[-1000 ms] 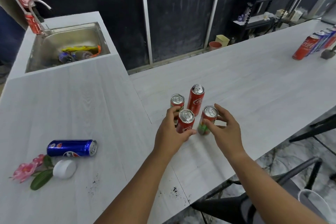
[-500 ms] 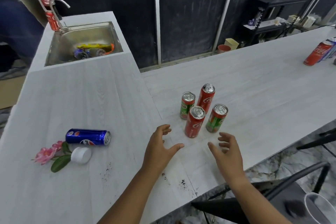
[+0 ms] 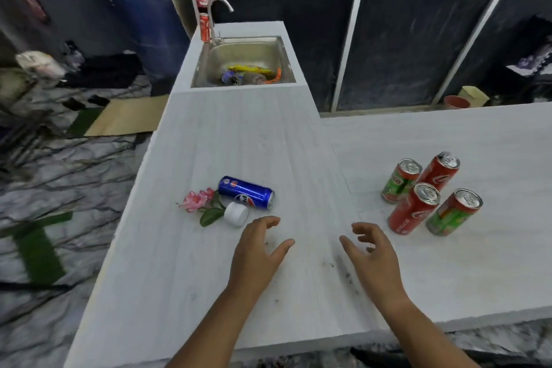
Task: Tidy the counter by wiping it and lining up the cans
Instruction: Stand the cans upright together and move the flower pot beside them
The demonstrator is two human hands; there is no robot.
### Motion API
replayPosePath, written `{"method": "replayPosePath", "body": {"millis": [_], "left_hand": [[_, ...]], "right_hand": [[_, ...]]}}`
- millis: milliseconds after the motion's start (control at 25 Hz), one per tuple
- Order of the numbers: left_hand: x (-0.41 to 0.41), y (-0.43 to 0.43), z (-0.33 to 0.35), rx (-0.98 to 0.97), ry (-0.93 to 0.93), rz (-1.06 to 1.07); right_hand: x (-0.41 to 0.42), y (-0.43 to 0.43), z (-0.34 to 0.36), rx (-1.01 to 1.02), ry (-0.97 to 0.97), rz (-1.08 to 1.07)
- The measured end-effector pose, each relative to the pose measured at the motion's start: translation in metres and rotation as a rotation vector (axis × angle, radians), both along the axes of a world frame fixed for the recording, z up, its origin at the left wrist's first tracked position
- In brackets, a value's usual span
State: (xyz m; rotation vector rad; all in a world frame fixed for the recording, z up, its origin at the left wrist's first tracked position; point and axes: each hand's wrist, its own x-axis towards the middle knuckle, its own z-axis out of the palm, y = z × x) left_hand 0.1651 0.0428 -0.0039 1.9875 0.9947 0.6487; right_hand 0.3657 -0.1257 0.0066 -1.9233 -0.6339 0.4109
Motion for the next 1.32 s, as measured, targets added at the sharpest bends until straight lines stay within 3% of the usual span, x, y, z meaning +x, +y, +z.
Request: {"method": "replayPosePath", "body": {"millis": [280, 560, 680, 1120, 1320], "left_hand": [[-0.111, 0.051, -0.024, 0.18, 0.163, 0.167], [-0.13, 0.071, -0.041, 0.293, 0.179, 0.157], [-0.13, 0.072, -0.043, 0.305, 0.153, 0.155], [-0.127, 0.068, -0.042, 0.312, 0.166, 0.161], [-0.088, 0.043, -0.032, 0.229, 0.123, 0.108]], "right_hand": [[-0.034, 0.105, 0.015, -0.046, -0.058, 0.269], [-0.038, 0.18, 0.002, -0.162, -0.01, 0.424], [-0.037, 0.187, -0.006, -0.164, -0.047, 0.399], [-0.021, 0.14, 0.02, 0.191, 0.031, 0.148], [-0.008, 0.102, 0.033, 0.3, 0.082, 0.073]]}}
